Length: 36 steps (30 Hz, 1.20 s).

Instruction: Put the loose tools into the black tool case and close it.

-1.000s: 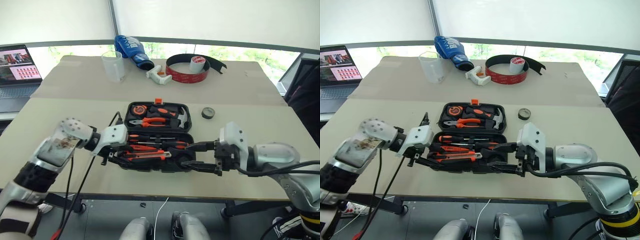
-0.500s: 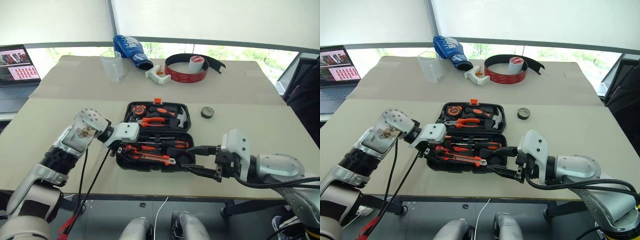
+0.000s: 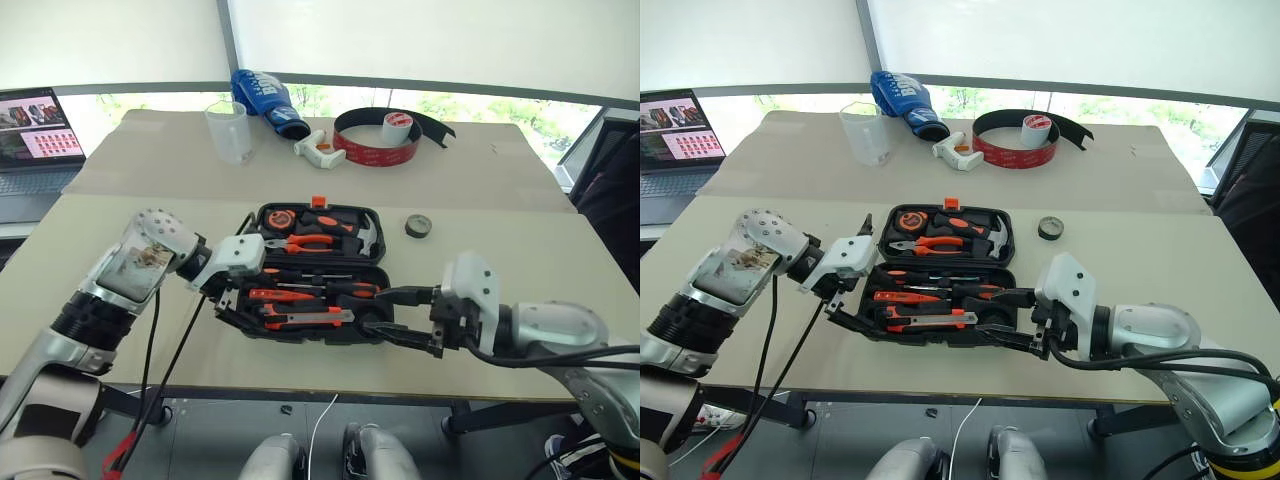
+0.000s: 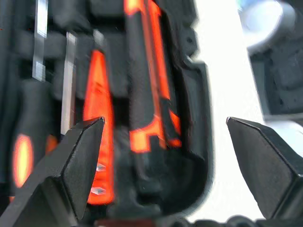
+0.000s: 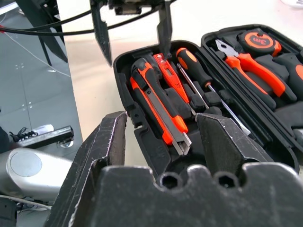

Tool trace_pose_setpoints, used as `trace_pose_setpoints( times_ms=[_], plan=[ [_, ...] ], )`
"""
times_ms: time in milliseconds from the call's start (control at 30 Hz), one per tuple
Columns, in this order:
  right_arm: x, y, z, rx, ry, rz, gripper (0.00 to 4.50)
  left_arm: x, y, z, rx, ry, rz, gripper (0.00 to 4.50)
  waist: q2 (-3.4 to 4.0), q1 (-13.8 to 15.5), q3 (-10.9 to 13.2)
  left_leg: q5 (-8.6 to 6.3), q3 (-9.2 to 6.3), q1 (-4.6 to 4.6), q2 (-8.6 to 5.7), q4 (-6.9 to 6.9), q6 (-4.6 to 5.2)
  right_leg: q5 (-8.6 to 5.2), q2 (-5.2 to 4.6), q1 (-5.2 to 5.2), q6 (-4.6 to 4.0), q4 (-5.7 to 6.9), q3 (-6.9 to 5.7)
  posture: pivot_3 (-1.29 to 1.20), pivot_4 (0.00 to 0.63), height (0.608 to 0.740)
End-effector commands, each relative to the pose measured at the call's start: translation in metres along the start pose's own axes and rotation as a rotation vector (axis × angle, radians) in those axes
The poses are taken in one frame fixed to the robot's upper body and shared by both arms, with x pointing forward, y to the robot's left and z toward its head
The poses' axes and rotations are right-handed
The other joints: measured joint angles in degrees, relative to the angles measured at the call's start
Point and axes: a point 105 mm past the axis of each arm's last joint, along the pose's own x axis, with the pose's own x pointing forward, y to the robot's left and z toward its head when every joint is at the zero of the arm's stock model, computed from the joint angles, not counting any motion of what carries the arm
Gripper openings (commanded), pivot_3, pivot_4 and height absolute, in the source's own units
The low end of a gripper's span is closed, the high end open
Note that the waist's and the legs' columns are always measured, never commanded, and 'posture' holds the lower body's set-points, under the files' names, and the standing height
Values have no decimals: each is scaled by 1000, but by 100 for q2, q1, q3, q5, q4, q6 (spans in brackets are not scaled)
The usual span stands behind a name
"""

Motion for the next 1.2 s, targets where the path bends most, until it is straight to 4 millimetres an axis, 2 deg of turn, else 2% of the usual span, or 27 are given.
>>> trace_pose_setpoints(
  times_ms=[33,200,333,467,700,733,833,967,1100,1200],
  plan=[
    [0,1,7,-47,-23,13,3297,-2,3,5,55,-7,36,2866,0,-4,0,-1,0,-2,0,2,1,5,0,0,-8,1,0,0,150,730],
    [1,1,8,-47,-28,19,3297,15,3,-4,107,47,41,1021,0,-6,0,-2,1,-1,0,3,2,18,0,0,-30,0,0,0,150,730],
    [1,1,6,-43,-27,16,3297,19,12,-2,100,27,82,1021,0,15,0,-2,0,-1,0,6,2,18,0,1,-30,0,0,0,150,730],
    [0,2,3,-37,-25,7,3297,22,12,-1,120,17,73,1021,0,19,0,-2,0,-1,0,10,3,20,-1,4,-25,0,1,0,150,730],
    [-1,3,1,-32,-26,-9,3297,23,9,-15,209,89,41,1021,1,12,-1,-2,1,2,0,11,3,21,-1,6,-24,1,2,0,150,730],
    [-1,3,1,-32,-25,-11,3297,23,10,-12,217,69,44,1021,1,11,-1,-2,1,2,1,11,3,21,-1,6,-24,1,2,0,150,730],
    [-2,3,0,-30,-21,-21,3297,23,14,16,201,-73,57,1021,1,27,-2,-2,1,3,2,11,2,21,-1,6,-24,2,2,0,150,730],
    [-3,3,0,-30,-20,-27,3297,25,14,18,234,-66,54,113,0,30,-1,-5,1,-3,1,16,8,22,-1,5,-21,0,1,0,150,730],
    [-4,4,1,-32,-17,-33,3297,22,21,11,238,-16,88,113,0,4,-1,-7,2,-2,1,15,12,23,0,4,-22,0,0,0,150,730],
    [-5,3,1,-35,-12,-40,3297,20,14,19,201,-77,53,113,0,1,-1,-7,2,-2,1,15,12,23,0,4,-22,0,0,0,150,730]
  ],
)
